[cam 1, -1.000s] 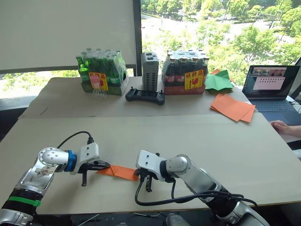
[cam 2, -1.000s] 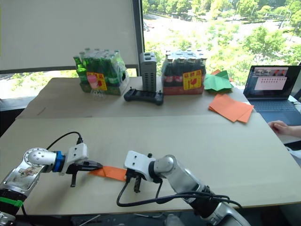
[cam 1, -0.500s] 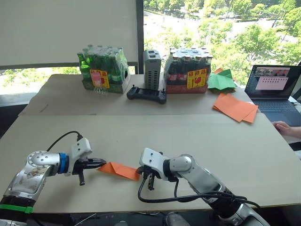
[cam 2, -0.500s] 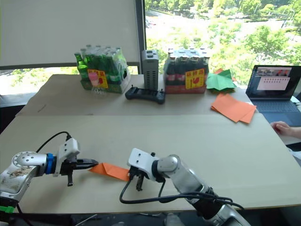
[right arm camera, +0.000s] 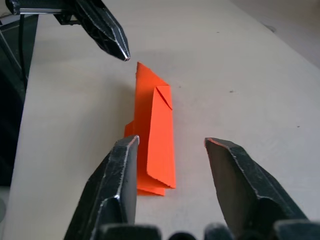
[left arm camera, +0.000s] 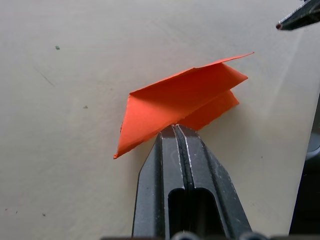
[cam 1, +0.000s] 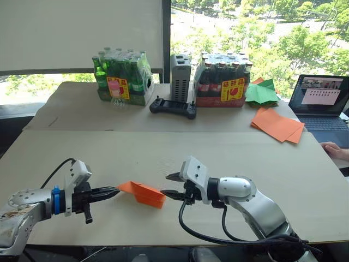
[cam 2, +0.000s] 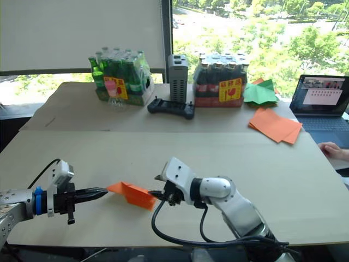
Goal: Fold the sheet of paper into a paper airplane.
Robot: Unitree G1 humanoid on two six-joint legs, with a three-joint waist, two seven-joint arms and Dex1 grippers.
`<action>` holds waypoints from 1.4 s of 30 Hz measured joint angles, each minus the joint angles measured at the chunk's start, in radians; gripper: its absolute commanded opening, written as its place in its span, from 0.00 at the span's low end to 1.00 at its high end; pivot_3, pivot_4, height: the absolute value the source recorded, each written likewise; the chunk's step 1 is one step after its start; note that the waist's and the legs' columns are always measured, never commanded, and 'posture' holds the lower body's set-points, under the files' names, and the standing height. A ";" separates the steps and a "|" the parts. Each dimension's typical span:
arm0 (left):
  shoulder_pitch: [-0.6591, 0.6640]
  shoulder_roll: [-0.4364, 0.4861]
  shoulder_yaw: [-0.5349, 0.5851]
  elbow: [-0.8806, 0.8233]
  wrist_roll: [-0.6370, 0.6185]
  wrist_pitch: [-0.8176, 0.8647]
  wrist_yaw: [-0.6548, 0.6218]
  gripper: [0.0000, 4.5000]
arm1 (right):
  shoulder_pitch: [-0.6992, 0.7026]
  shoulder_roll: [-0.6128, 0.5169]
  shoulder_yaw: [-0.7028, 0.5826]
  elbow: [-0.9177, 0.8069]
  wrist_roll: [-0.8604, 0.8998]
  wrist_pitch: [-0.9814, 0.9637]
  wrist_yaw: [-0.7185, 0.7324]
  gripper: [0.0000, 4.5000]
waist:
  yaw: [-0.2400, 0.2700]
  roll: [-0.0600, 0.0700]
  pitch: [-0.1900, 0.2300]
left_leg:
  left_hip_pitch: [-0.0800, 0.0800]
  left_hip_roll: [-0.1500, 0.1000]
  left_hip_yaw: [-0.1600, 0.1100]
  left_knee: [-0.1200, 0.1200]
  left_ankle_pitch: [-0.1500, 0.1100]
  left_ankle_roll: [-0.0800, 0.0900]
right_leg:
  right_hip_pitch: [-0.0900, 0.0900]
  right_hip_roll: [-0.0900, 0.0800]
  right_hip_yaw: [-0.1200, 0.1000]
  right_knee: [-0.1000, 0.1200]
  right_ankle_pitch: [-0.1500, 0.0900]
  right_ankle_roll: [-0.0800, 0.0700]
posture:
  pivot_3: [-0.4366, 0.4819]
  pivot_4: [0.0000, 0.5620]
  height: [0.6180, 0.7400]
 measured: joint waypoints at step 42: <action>0.004 0.000 -0.008 -0.050 -0.053 0.019 0.040 0.61 | -0.132 0.161 -0.016 0.348 0.162 -0.014 -0.028 1.00 | 0.007 0.000 0.000 | 0.000 0.003 0.000 0.000 0.003 -0.004 | 0.000 0.003 0.000 0.002 0.002 -0.004 | 0.48 0.27 0.94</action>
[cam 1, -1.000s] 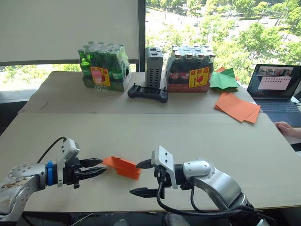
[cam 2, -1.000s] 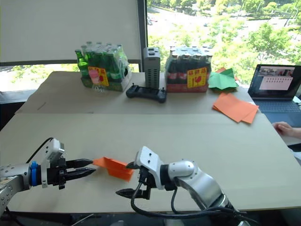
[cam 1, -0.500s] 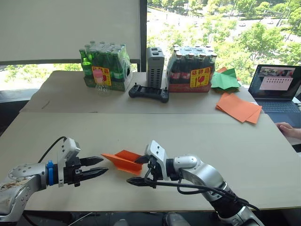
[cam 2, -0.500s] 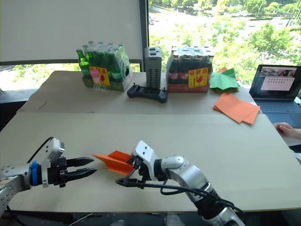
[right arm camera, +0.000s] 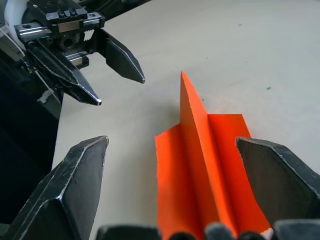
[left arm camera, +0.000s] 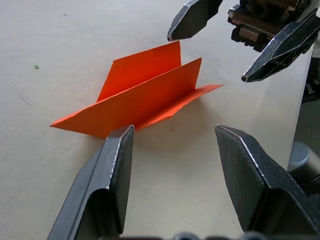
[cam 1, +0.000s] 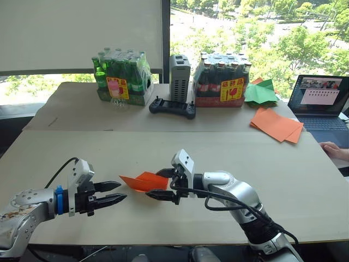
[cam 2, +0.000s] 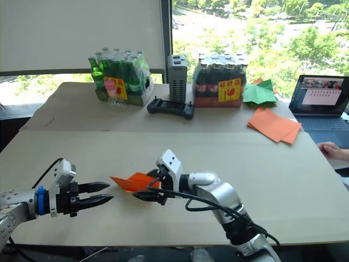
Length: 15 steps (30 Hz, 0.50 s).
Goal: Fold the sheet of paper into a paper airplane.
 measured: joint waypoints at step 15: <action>-0.009 0.000 0.000 -0.016 0.000 0.004 0.025 0.63 | 0.001 -0.057 0.105 -0.056 -0.182 -0.162 -0.027 0.59 | 0.000 0.000 0.000 | 0.000 0.000 0.000 0.000 0.000 0.000 | 0.000 0.000 0.000 0.000 0.000 0.000 | 0.48 0.27 0.94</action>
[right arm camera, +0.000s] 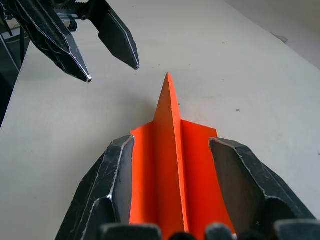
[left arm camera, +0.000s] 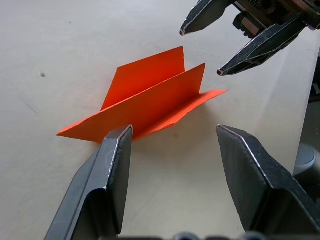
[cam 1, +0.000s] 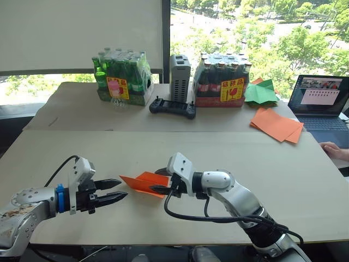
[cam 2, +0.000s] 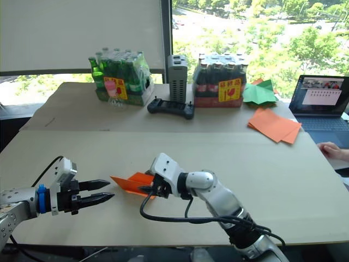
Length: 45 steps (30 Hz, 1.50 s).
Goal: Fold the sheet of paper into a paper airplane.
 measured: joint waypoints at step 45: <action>-0.256 -0.144 -0.134 -0.108 -0.056 0.045 0.155 0.63 | 0.021 -0.009 -0.406 0.032 -0.049 0.152 -0.246 0.00 | 0.014 -0.001 0.000 | -0.001 -0.004 -0.001 0.001 0.002 -0.004 | 0.002 -0.003 0.000 0.000 0.001 0.001 | 0.48 0.27 0.94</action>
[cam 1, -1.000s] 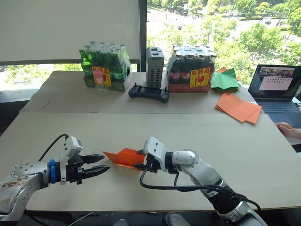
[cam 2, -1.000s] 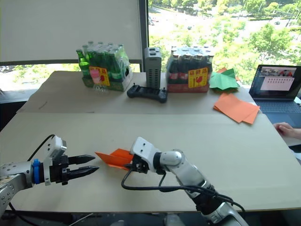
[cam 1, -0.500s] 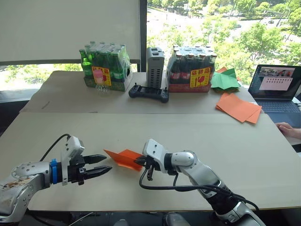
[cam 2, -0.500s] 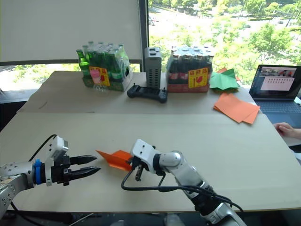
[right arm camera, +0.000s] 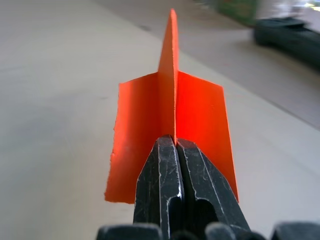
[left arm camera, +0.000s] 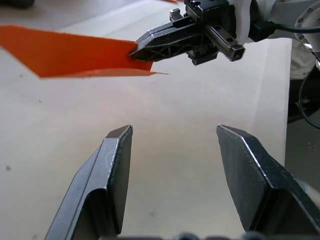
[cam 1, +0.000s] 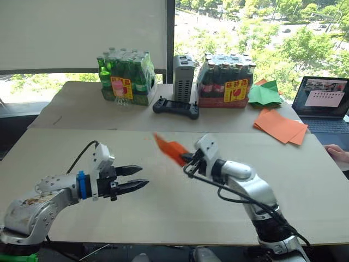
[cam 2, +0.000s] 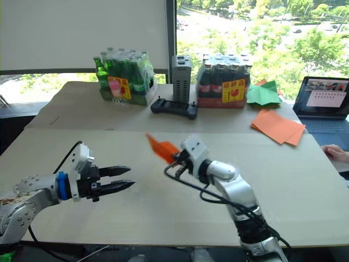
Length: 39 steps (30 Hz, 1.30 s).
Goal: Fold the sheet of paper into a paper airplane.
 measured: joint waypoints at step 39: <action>0.051 -0.195 -0.003 0.150 0.222 -0.275 0.176 0.63 | 0.155 -0.094 -0.134 -0.171 0.136 -0.080 0.000 0.99 | -0.012 0.000 -0.001 | 0.000 -0.002 0.001 0.000 0.001 -0.001 | 0.001 -0.001 0.003 0.000 0.001 0.002 | 0.48 0.27 0.94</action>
